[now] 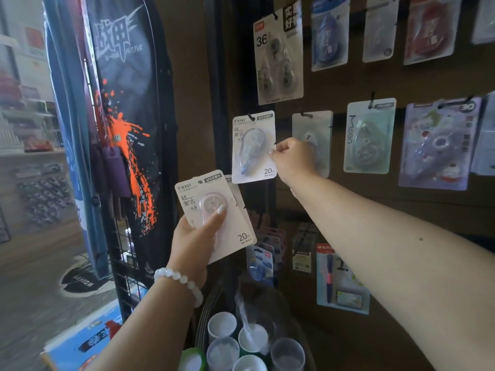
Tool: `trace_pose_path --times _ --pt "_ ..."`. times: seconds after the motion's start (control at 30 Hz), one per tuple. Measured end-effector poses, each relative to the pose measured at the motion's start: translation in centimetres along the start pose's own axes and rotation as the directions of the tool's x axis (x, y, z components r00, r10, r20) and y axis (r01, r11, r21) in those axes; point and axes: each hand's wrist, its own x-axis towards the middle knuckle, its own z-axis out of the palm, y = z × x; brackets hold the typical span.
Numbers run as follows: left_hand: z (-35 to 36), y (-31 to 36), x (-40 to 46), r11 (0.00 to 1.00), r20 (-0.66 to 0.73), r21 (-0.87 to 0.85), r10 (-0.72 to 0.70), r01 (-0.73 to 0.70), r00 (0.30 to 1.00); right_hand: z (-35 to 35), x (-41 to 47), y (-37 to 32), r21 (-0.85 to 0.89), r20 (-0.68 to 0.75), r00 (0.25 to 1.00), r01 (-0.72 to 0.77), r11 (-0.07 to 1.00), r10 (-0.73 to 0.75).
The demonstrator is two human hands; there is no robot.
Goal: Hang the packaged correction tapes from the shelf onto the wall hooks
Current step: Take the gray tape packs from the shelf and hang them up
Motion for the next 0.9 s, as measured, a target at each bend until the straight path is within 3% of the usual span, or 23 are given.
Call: trace_pose_path --times 0.4,0.53,0.6,0.73,0.8,0.9 --pt "0.5 0.7 1.6 0.999 0.062 -0.005 0.038 -0.037 0.997 2.5 4.0 1.4 -0.254 -0.167 0.977 -0.173 0.952 0.134" --pt "0.8 0.9 2.3 0.999 0.083 0.004 0.039 -0.039 0.996 2.9 4.4 1.8 -0.367 -0.071 0.987 -0.162 0.916 0.146" --pt "1.1 1.1 2.5 0.999 0.083 0.004 0.051 -0.051 0.995 2.6 3.6 1.7 -0.292 -0.028 0.990 -0.138 0.946 0.136" --pt "1.6 1.7 2.5 0.999 0.104 0.002 0.050 -0.051 0.993 2.3 0.2 2.0 -0.130 -0.086 0.996 -0.031 0.991 0.020" --pt "1.9 2.1 2.4 0.999 0.117 -0.011 0.039 -0.038 0.992 2.1 -1.3 2.0 0.060 0.069 0.997 -0.044 0.997 0.040" --pt "2.2 2.8 2.1 0.999 0.130 -0.026 0.033 -0.029 0.991 1.6 -3.3 2.0 0.288 0.348 0.932 -0.210 0.934 0.103"
